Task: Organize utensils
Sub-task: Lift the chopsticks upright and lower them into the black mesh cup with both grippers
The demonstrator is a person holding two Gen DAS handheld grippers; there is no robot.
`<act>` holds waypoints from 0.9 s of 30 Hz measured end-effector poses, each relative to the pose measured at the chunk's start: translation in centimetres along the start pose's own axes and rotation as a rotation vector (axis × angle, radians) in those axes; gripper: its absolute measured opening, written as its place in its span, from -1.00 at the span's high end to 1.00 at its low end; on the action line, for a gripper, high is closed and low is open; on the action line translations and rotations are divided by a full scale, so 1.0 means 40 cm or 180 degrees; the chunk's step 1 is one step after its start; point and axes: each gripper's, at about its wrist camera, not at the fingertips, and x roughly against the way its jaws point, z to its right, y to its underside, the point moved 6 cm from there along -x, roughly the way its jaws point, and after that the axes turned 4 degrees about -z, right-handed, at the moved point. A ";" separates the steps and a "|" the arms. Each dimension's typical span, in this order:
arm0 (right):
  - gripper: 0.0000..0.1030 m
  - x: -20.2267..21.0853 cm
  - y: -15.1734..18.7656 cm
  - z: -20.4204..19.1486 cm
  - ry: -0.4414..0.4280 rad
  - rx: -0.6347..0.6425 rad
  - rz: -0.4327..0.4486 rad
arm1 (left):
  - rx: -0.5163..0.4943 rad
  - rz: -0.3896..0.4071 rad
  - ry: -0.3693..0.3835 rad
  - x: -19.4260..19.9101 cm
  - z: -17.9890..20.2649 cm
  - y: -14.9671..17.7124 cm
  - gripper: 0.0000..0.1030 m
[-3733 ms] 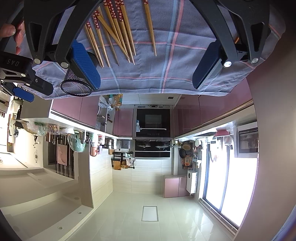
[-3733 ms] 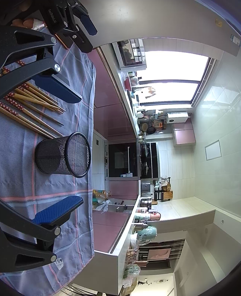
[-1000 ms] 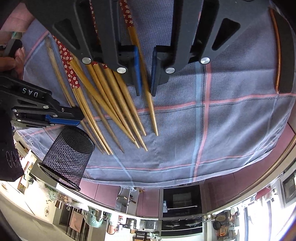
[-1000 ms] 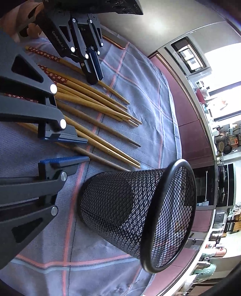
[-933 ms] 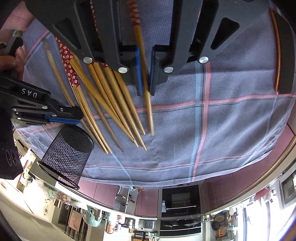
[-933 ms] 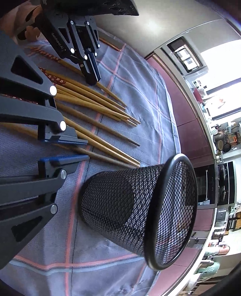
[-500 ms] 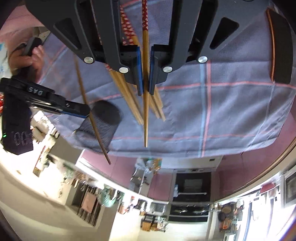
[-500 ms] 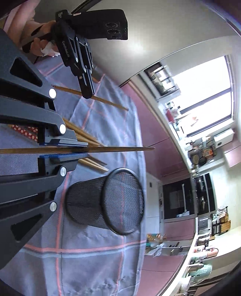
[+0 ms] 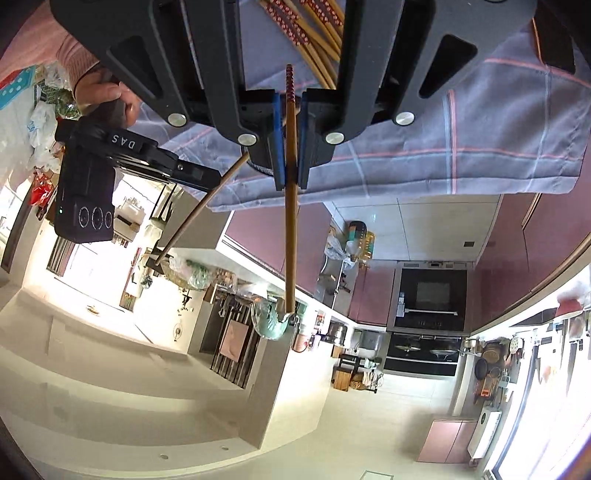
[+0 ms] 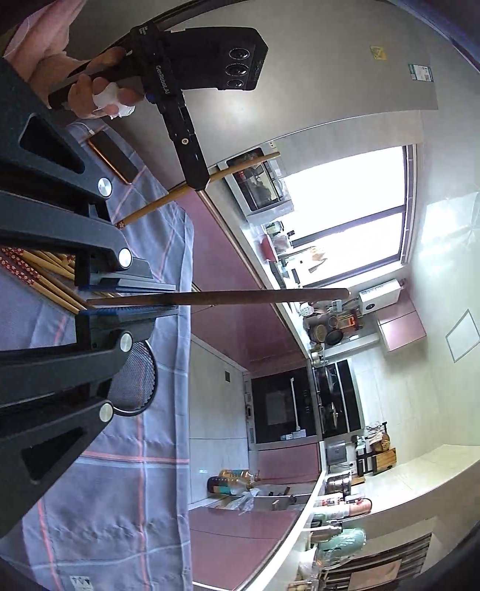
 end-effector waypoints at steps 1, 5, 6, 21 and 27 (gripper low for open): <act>0.90 0.005 -0.015 0.004 0.0009 0.0026 0.0033 | -0.0009 0.0037 0.0025 -0.003 0.009 -0.021 0.86; 0.90 0.019 -0.060 0.027 0.0060 0.0085 0.0123 | 0.0001 0.0119 0.0116 -0.033 0.042 -0.097 0.86; 0.90 0.021 -0.070 0.034 0.0068 0.0084 0.0136 | -0.0003 0.0137 0.0120 -0.041 0.051 -0.114 0.86; 0.90 -0.058 -0.075 0.113 0.0267 0.0080 -0.0092 | -0.0114 -0.0318 -0.0028 -0.267 0.090 -0.109 0.86; 0.90 -0.071 -0.063 0.116 0.0297 0.0087 -0.0242 | -0.0126 -0.0467 -0.0051 -0.319 0.069 -0.071 0.86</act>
